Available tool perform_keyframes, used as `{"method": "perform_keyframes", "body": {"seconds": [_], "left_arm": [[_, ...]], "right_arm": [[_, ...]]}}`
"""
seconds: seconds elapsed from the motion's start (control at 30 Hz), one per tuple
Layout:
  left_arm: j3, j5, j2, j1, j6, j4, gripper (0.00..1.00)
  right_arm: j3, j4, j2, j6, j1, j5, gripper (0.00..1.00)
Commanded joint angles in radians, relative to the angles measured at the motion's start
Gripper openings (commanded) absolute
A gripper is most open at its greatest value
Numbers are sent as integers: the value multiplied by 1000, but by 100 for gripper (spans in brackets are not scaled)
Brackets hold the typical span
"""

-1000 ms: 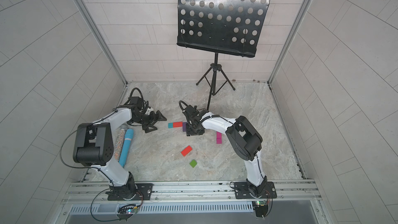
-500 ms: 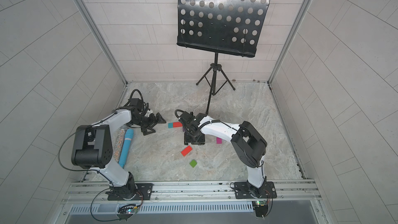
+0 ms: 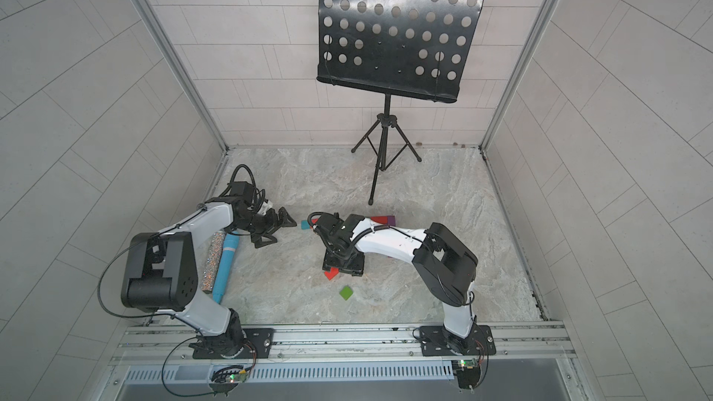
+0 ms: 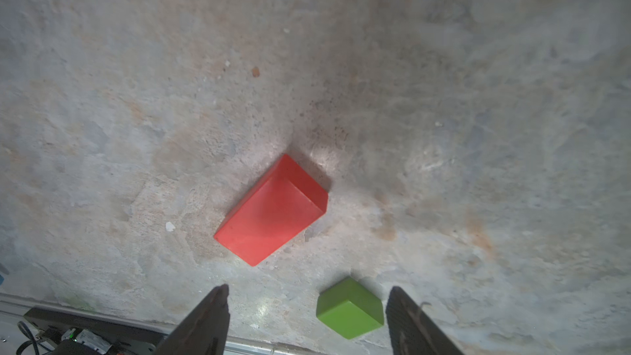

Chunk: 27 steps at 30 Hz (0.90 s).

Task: Assemble the number 7 with building blocks
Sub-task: Move the building block to the center of the board.

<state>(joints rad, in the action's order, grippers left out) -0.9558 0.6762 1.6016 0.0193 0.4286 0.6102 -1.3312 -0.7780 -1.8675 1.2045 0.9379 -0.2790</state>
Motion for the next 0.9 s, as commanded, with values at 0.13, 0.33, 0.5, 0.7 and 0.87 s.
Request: {"method": "perform_keyframes", "body": {"seconds": [0.13, 0.33, 0.5, 0.7, 0.87], "left_arm": [[17, 12, -25, 2, -21, -13, 100], [17, 17, -17, 2, -20, -23, 100], [24, 22, -9, 1, -24, -29, 100], [29, 39, 12, 2, -12, -54, 100], [27, 37, 14, 1, -13, -58, 100]], "right_arm": [[-94, 25, -127, 56, 16, -1, 76], [-91, 25, -153, 60, 16, -19, 74], [-109, 9, -177, 44, 16, -27, 66], [-140, -81, -205, -37, 9, -43, 59], [-206, -217, -260, -151, 10, 30, 53]]}}
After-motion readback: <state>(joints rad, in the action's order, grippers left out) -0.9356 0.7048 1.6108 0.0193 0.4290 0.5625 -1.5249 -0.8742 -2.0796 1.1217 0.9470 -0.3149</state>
